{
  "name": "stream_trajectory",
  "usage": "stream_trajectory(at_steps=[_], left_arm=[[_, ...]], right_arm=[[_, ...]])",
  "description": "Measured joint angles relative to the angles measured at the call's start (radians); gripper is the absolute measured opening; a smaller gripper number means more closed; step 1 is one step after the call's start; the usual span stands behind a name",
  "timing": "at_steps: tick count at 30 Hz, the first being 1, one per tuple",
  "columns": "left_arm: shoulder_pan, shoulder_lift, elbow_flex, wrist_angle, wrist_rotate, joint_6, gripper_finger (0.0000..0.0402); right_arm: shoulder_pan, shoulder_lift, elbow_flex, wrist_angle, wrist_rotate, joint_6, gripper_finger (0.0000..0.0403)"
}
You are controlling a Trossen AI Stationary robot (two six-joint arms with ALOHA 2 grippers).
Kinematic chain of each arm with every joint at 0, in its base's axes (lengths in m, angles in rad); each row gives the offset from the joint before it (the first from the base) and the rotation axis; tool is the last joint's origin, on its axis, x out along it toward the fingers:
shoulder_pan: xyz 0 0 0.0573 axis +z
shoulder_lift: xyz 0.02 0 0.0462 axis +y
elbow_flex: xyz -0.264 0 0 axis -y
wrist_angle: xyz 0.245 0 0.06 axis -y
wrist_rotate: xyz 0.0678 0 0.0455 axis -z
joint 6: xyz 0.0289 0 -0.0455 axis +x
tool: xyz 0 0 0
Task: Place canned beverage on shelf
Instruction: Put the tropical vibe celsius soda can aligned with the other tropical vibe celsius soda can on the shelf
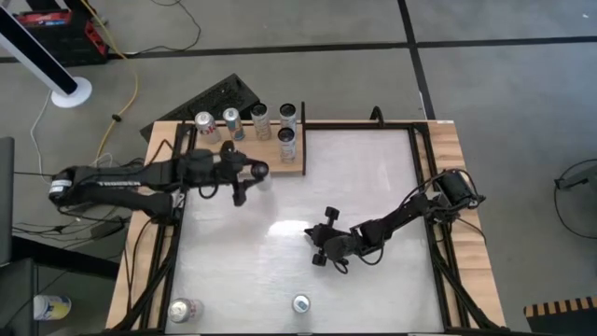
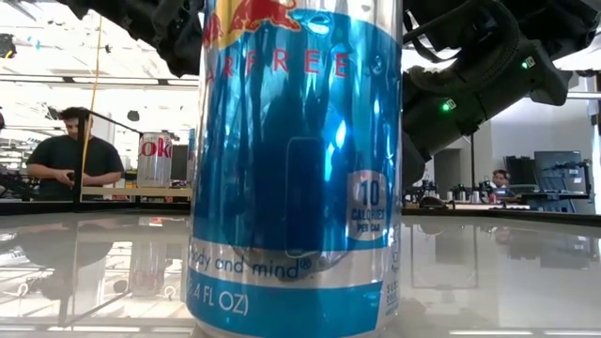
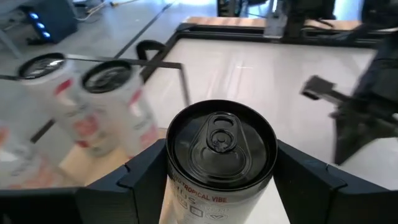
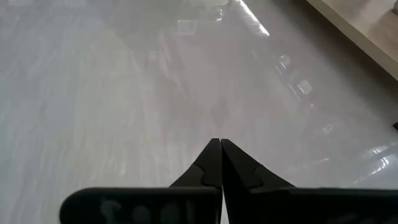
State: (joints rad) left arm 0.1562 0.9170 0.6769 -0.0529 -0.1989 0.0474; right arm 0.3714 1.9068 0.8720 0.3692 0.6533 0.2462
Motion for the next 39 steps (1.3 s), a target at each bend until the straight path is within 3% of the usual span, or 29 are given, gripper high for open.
stream_trajectory(at_steps=[6,17,26,39], left_arm=[[0.182,-0.004,0.0,-0.021,0.106,0.048,0.0229],[0.467,0.06,0.0,0.065,0.492,0.18,0.0229],[0.585,0.185,0.001,0.137,0.615,0.205,0.0229],[0.654,0.23,0.002,0.185,0.649,0.194,0.0229]], right_arm=[[0.0,0.0,0.0,0.001,0.0,0.0,0.0022],[-0.003,0.0,0.0,0.001,0.0,0.0,0.0022],[-0.003,0.0,0.0,0.001,-0.001,0.0,0.0022],[-0.003,0.0,0.0,-0.002,-0.002,0.0,0.0022]])
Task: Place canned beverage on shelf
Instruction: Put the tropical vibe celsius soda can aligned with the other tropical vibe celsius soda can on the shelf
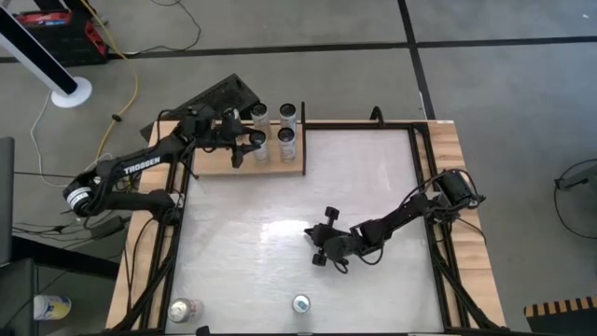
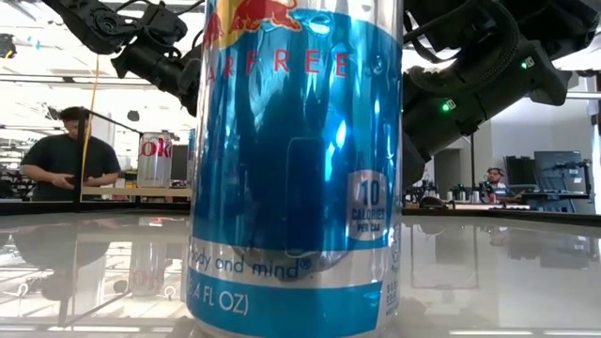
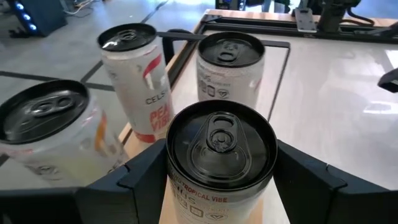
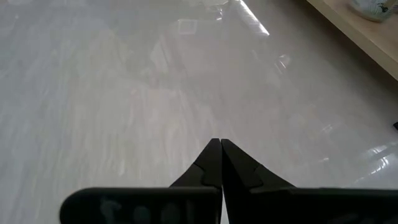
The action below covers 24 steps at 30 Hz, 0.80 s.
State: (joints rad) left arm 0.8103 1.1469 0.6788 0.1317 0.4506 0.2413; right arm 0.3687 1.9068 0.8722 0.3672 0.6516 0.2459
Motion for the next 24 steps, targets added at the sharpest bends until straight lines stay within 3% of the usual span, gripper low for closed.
stream_trajectory(at_steps=[5,12,24], left_arm=[[0.002,0.0,0.0,-0.001,-0.002,-0.012,0.0232],[0.001,0.0,0.0,-0.003,-0.004,-0.018,0.0294],[0.001,0.0,0.0,0.0,-0.004,-0.021,0.0303]], right_arm=[[0.0,0.0,0.0,0.001,0.0,0.0,0.0022],[0.0,0.0,0.0,0.002,0.0,0.0,0.0022],[0.0,0.0,0.0,0.001,-0.001,0.0,0.0022]])
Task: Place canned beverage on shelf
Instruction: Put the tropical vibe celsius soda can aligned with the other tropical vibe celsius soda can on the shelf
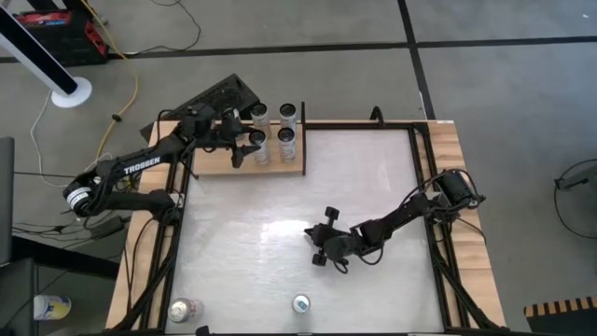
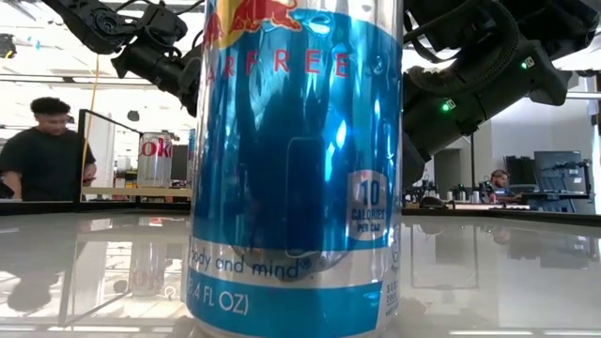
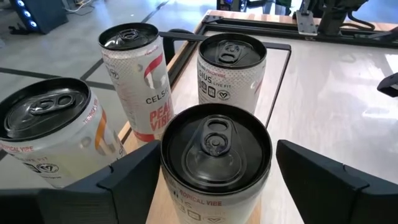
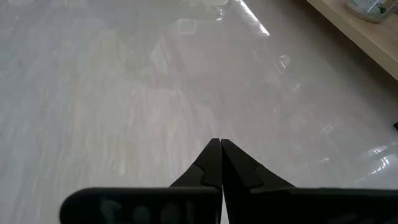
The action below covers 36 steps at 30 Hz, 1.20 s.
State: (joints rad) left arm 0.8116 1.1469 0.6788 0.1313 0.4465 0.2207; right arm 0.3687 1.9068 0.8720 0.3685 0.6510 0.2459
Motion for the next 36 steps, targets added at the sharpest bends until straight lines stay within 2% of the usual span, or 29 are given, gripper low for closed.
stream_trajectory(at_steps=[14,23,30,36], left_arm=[[0.0,-0.004,-0.001,0.118,0.019,-0.052,0.0304],[-0.024,-0.108,0.028,0.088,0.038,-0.091,0.0304],[-0.084,-0.208,0.028,-0.079,0.038,-0.084,0.0304],[-0.133,-0.214,0.001,-0.248,0.017,-0.045,0.0304]], right_arm=[[0.0,0.0,0.0,0.0,0.0,0.0,0.0022],[0.0,0.0,0.0,-0.001,0.0,-0.001,0.0022],[0.0,0.0,0.0,-0.001,0.0,-0.001,0.0022],[0.0,0.0,0.0,-0.001,0.0,0.0,0.0022]])
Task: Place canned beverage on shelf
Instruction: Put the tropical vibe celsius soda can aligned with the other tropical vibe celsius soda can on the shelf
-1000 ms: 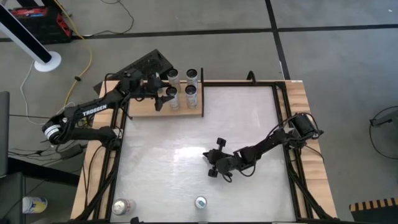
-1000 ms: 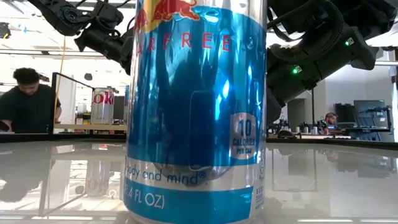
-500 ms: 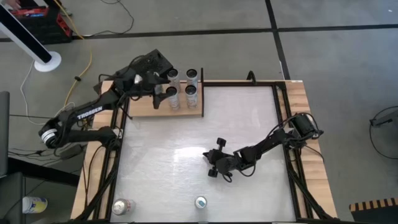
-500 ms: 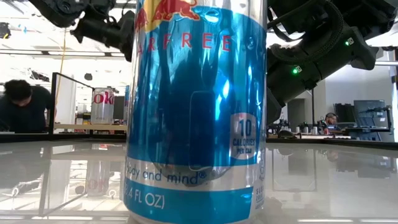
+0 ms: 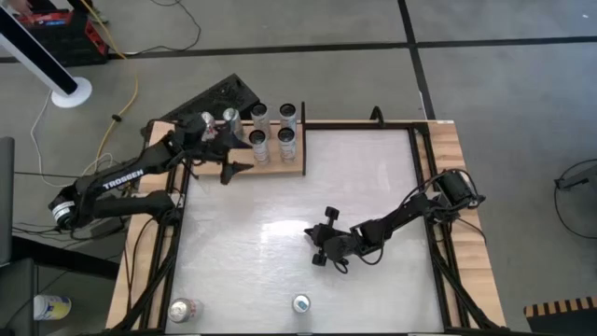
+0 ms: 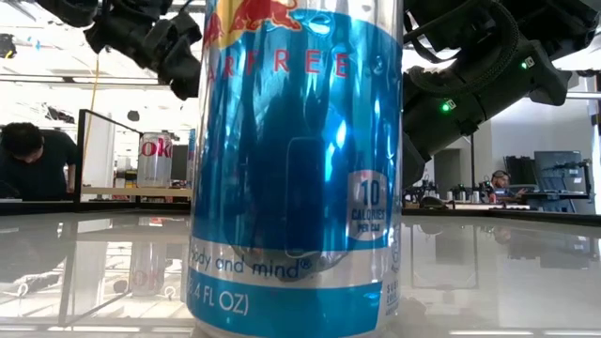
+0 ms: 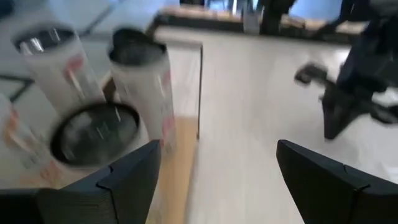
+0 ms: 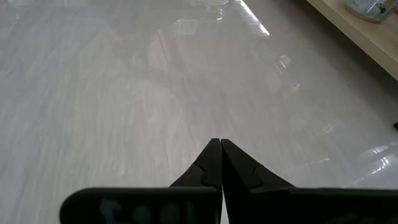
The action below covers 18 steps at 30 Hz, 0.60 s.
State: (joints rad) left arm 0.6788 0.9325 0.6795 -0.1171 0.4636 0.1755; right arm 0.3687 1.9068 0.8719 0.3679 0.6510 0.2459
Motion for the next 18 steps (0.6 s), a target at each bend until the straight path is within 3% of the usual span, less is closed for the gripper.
stream_trajectory(at_steps=[5,10,14,18], left_arm=[[-0.036,0.0,-0.017,-0.087,-0.033,0.024,0.0304],[-0.075,0.01,-0.017,-0.11,-0.205,0.052,0.0295],[-0.084,0.035,-0.017,-0.114,-0.24,0.067,0.0255],[-0.084,0.074,-0.017,-0.112,-0.261,0.08,0.0184]], right_arm=[[-0.001,0.0,0.0,0.0,0.0,0.0,0.0022],[-0.008,0.0,0.0,0.0,0.0,0.006,0.0022],[-0.008,0.0,0.0,-0.001,0.0,0.015,0.0022],[-0.008,0.0,0.0,-0.001,0.0,0.015,0.0022]])
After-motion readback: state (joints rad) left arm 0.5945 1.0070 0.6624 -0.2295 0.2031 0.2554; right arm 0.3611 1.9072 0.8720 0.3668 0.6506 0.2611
